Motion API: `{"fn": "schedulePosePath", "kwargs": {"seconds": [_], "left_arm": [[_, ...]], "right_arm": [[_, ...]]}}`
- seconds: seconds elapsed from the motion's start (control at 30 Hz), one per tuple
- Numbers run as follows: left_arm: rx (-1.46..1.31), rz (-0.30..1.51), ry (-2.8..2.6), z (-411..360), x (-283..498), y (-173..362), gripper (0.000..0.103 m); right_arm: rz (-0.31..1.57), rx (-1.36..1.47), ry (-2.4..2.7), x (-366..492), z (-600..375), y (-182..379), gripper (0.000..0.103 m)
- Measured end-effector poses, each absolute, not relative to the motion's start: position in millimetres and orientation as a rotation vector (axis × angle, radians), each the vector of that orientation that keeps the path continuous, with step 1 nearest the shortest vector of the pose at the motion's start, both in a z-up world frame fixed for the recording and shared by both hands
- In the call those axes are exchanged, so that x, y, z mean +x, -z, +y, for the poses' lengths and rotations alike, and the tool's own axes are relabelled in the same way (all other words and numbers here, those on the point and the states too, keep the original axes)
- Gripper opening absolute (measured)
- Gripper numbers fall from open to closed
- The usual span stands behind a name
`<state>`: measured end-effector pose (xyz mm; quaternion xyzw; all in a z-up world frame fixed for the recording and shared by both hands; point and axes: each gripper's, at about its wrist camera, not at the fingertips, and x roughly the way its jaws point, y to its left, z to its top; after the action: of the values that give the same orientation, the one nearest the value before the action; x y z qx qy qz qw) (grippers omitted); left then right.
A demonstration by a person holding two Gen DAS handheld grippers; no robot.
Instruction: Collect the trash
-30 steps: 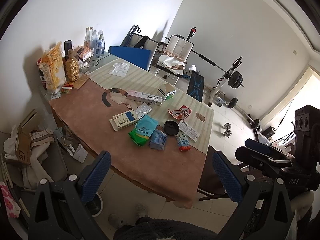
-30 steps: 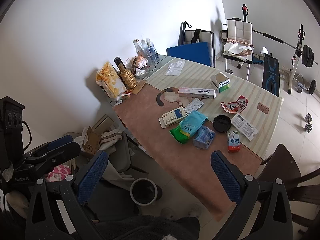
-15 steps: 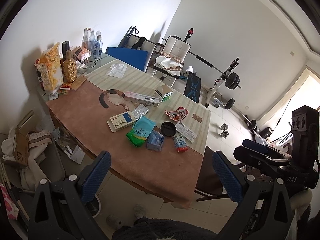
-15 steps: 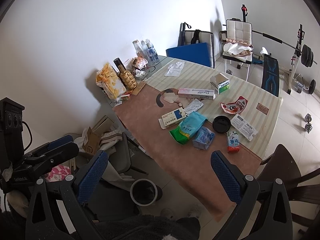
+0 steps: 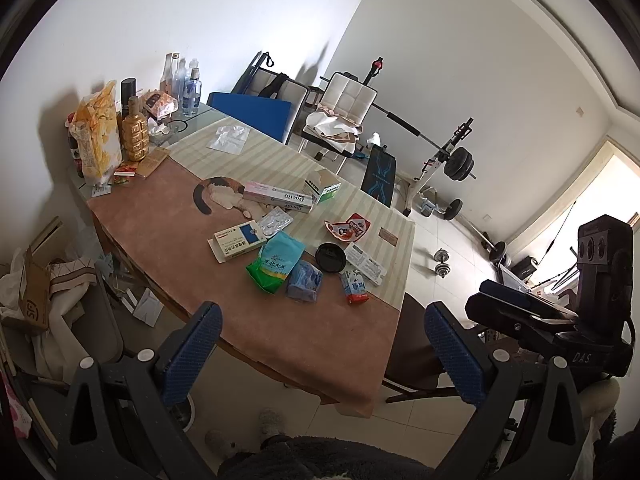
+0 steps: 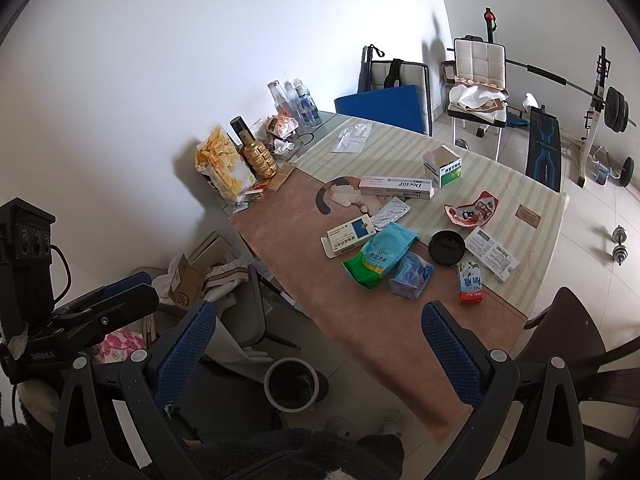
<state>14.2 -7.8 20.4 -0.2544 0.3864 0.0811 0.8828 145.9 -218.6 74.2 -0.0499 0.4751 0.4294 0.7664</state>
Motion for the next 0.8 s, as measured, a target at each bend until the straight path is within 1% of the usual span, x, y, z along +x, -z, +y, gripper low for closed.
{"fn": "schedulePosePath", "kwargs": {"seconds": [0.8], "left_arm": [[-0.531,0.802,-0.167,-9.6,13.7,-20.7,0.103]], "right_arm": [[1.031,-0.103,-0.935,143.3,-219.1,-74.1,0.103]]}}
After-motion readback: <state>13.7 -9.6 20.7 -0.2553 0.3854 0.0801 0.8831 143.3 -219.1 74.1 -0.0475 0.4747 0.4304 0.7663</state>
